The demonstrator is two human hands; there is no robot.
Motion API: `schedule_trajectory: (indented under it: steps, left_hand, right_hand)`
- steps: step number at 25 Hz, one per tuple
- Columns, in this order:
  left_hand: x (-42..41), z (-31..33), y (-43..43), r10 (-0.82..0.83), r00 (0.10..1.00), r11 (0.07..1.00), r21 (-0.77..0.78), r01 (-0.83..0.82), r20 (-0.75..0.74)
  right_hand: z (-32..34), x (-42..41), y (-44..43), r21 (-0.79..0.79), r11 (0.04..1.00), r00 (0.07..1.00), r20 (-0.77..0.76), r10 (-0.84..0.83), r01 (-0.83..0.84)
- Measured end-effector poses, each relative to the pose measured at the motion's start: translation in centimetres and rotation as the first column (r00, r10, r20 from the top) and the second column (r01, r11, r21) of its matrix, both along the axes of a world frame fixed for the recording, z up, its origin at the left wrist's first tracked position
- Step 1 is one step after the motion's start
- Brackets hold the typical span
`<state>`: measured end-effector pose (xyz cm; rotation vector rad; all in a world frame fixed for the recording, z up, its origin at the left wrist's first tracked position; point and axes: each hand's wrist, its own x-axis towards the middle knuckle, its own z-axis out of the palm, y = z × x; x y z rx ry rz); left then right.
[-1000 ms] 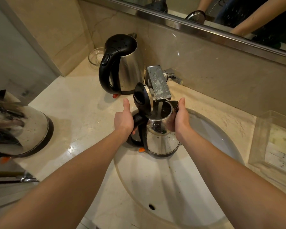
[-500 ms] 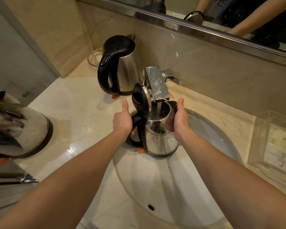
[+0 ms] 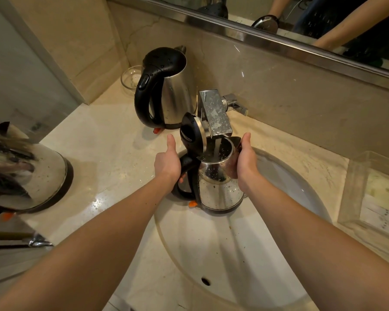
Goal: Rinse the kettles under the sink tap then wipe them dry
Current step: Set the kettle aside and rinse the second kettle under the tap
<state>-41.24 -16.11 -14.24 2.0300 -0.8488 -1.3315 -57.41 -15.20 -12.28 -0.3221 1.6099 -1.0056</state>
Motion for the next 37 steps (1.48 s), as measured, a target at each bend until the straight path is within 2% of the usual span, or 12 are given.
schedule_trajectory:
  steps: [30,37]
  left_hand:
    - [-0.09,-0.09,-0.18,0.063,0.998,0.998,0.002,-0.063,-0.001]
    - [-0.36,0.2,-0.07,0.08,0.997,0.997,-0.008,-0.08,-0.012]
  right_hand:
    - [-0.54,-0.22,-0.19,-0.02,1.0,1.0,0.011,-0.014,0.014]
    - [-0.52,-0.27,-0.06,-0.021,0.999,0.997,0.056,-0.048,0.049]
